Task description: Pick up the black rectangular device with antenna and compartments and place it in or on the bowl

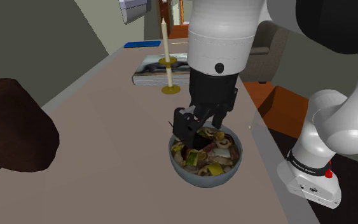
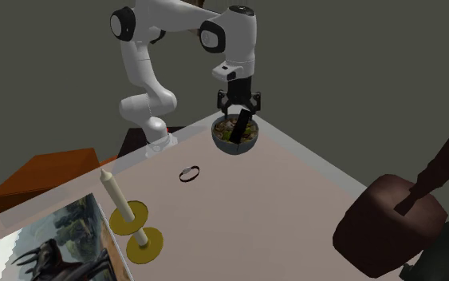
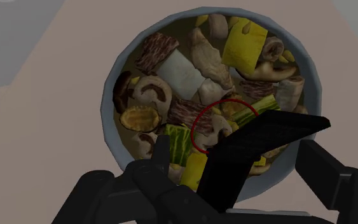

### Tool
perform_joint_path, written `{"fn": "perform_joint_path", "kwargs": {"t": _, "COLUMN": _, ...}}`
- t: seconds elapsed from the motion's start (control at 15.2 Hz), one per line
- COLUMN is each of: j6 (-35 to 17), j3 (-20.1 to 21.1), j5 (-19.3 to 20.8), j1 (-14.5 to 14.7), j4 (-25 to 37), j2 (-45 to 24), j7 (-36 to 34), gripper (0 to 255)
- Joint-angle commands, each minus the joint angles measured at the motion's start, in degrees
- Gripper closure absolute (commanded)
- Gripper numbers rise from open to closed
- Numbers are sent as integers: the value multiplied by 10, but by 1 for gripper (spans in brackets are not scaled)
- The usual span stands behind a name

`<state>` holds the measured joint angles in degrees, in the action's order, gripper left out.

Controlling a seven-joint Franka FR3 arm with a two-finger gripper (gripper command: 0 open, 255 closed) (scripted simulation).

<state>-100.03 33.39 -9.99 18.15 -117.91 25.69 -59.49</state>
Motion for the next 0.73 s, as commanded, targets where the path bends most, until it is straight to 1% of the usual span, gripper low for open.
{"fn": "perform_joint_path", "kwargs": {"t": 0.0, "j6": 0, "j3": 0, "j5": 0, "j1": 0, "j4": -1, "j2": 0, "j7": 0, "gripper": 0}}
{"fn": "perform_joint_path", "kwargs": {"t": 0.13, "j6": 0, "j3": 1, "j5": 0, "j1": 0, "j4": 0, "j2": -1, "j7": -1, "gripper": 0}}
{"fn": "perform_joint_path", "kwargs": {"t": 0.4, "j6": 72, "j3": -5, "j5": 8, "j1": -5, "j4": 81, "j2": -10, "j7": -6, "gripper": 0}}
{"fn": "perform_joint_path", "kwargs": {"t": 0.66, "j6": 72, "j3": -5, "j5": 8, "j1": -4, "j4": 81, "j2": -10, "j7": -6, "gripper": 0}}
